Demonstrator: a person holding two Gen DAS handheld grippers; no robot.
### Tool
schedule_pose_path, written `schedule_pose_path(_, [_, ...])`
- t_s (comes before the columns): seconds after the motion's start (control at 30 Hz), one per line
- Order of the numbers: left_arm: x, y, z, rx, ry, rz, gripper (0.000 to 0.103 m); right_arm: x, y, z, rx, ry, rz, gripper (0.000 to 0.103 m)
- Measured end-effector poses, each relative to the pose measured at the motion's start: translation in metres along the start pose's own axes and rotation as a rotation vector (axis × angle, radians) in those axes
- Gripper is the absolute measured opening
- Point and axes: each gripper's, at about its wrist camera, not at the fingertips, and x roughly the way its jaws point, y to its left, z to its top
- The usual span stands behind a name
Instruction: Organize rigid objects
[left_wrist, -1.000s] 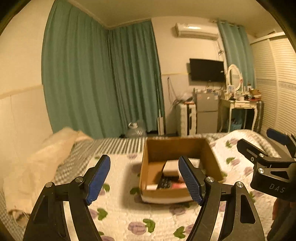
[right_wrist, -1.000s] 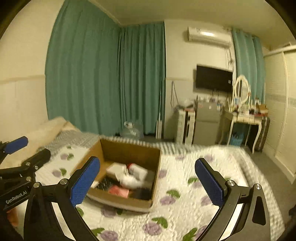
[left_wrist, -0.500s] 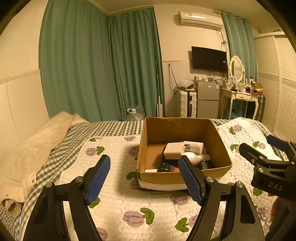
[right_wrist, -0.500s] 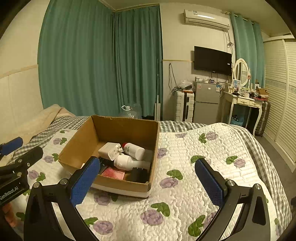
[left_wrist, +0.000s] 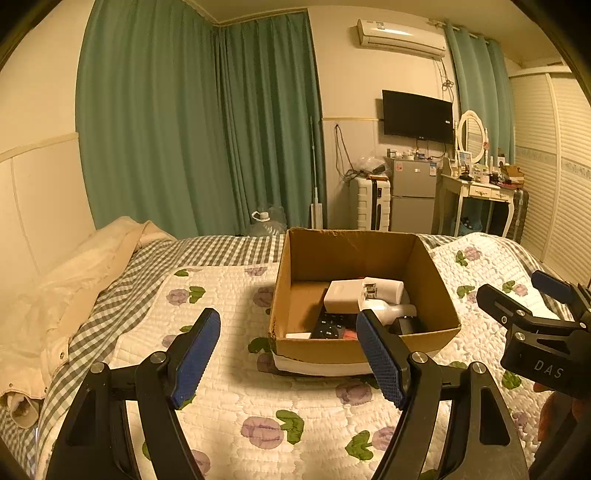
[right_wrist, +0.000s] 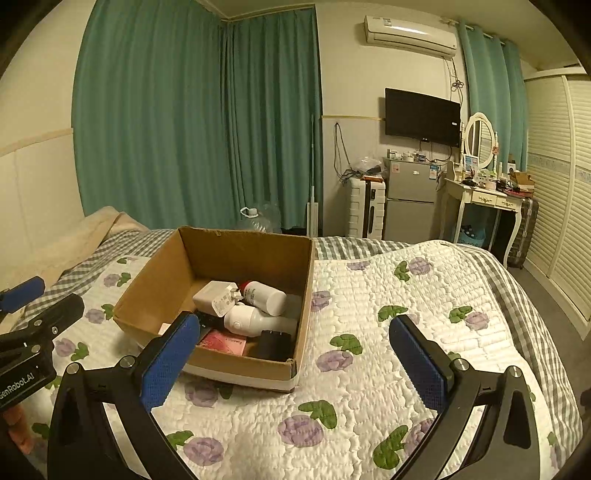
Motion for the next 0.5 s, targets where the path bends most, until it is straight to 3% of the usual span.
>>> schedule_pose_path(0.5, [0.0017,-0.0023,-0.0010,0.003,0.009,-0.008,0.079,0.0021,0.0004,-0.0015,-0.001,0.012,-0.009,0.103])
